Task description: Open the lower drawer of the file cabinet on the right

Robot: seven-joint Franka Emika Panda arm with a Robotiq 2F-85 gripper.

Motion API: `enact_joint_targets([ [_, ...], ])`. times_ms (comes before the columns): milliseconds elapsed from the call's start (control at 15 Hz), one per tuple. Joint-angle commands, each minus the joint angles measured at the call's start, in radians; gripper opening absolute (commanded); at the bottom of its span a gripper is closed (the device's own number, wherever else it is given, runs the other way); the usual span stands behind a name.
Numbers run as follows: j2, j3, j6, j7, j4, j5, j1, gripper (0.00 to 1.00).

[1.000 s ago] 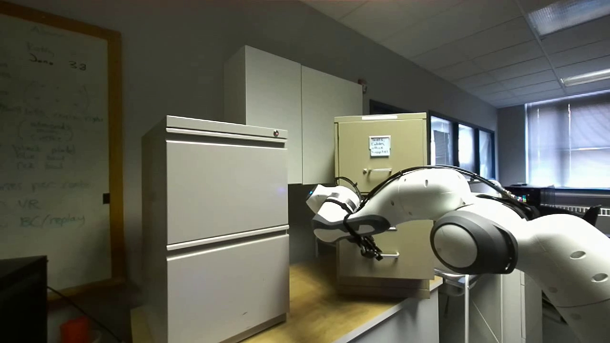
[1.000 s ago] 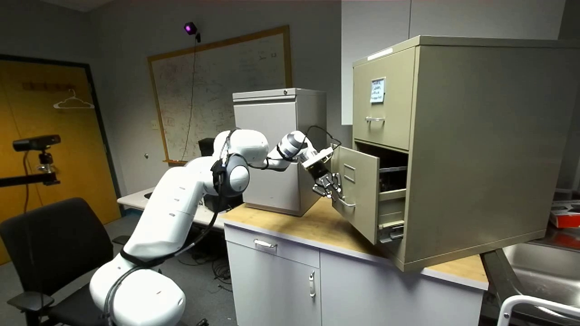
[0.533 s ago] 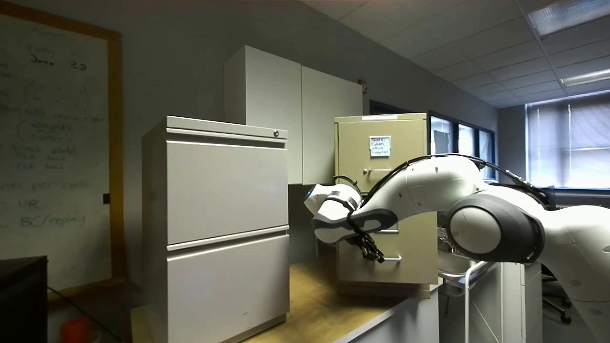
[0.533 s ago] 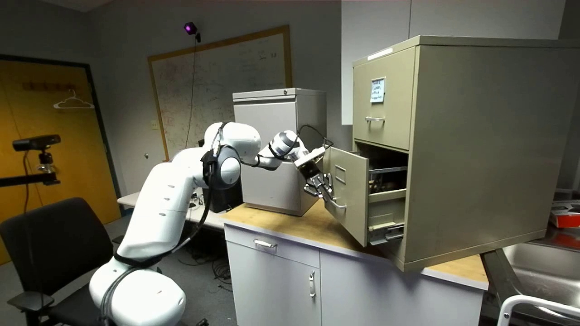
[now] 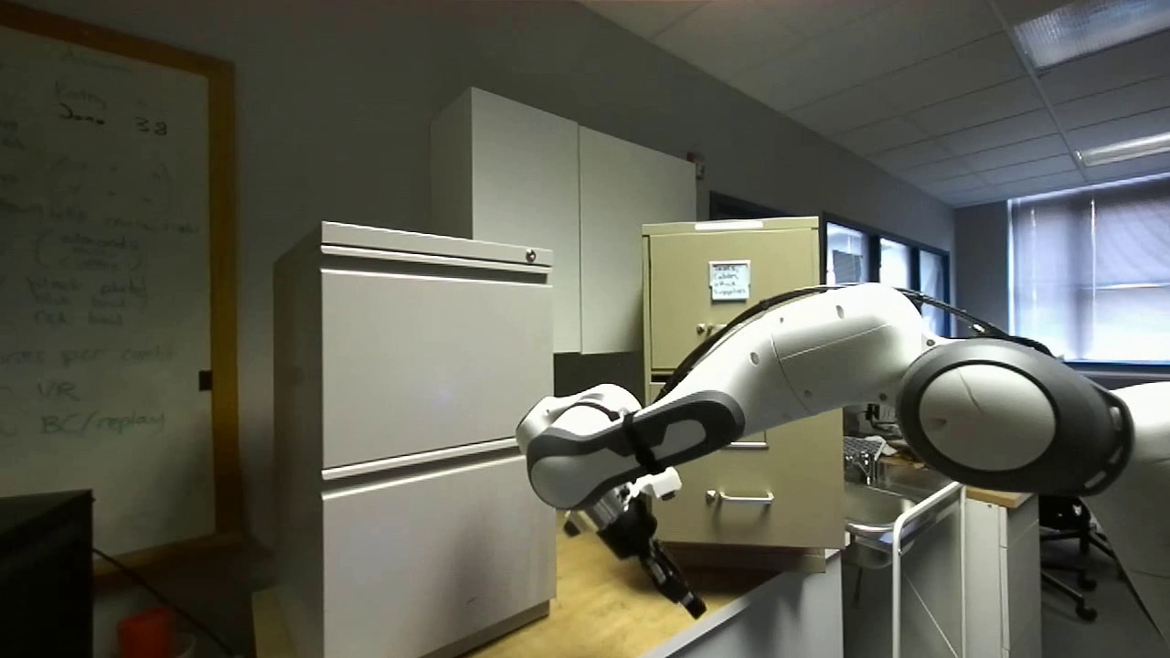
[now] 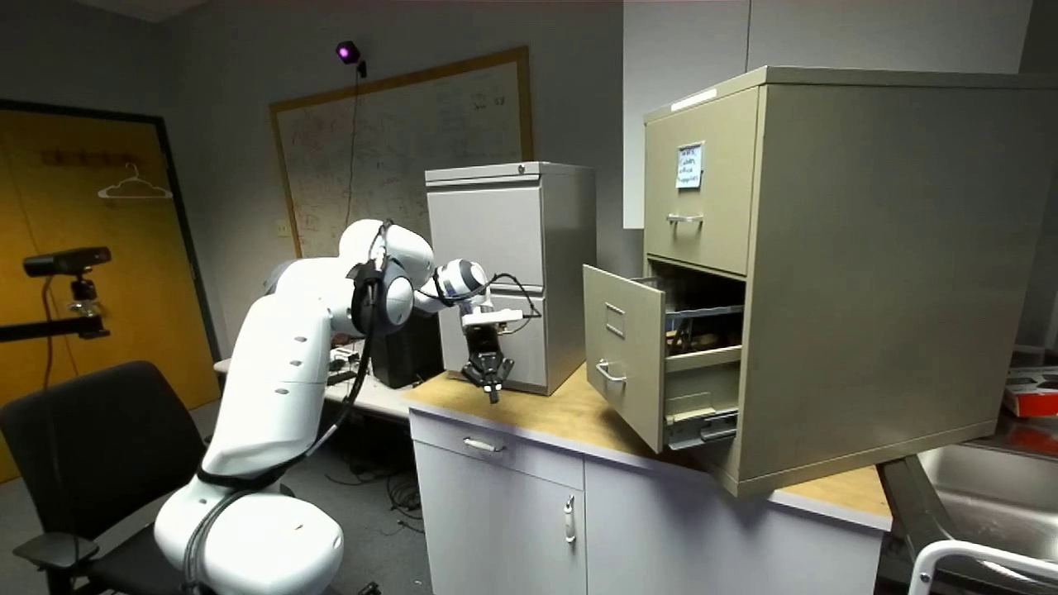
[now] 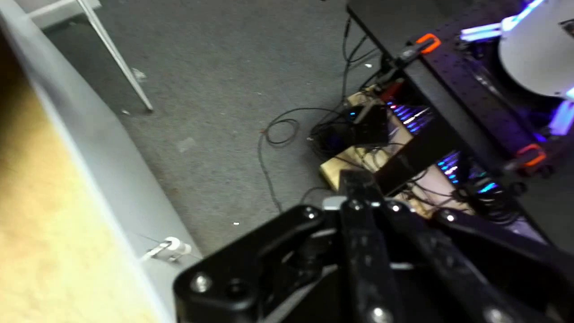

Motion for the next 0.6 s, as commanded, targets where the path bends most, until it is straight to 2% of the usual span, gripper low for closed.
enact_joint_targets([
  [0, -0.067, 0.061, -0.068, 0.028, -0.112, 0.146, 0.028, 0.25],
  [67, -0.086, 0.068, -0.052, 0.058, -0.132, 0.156, 0.037, 0.26],
  [133, -0.094, 0.071, -0.044, 0.103, -0.128, 0.158, 0.049, 0.32],
  [267, -0.134, 0.063, -0.002, 0.185, -0.135, 0.139, 0.051, 0.46],
  [533, -0.236, 0.023, 0.063, 0.22, -0.151, 0.098, 0.003, 0.78],
])
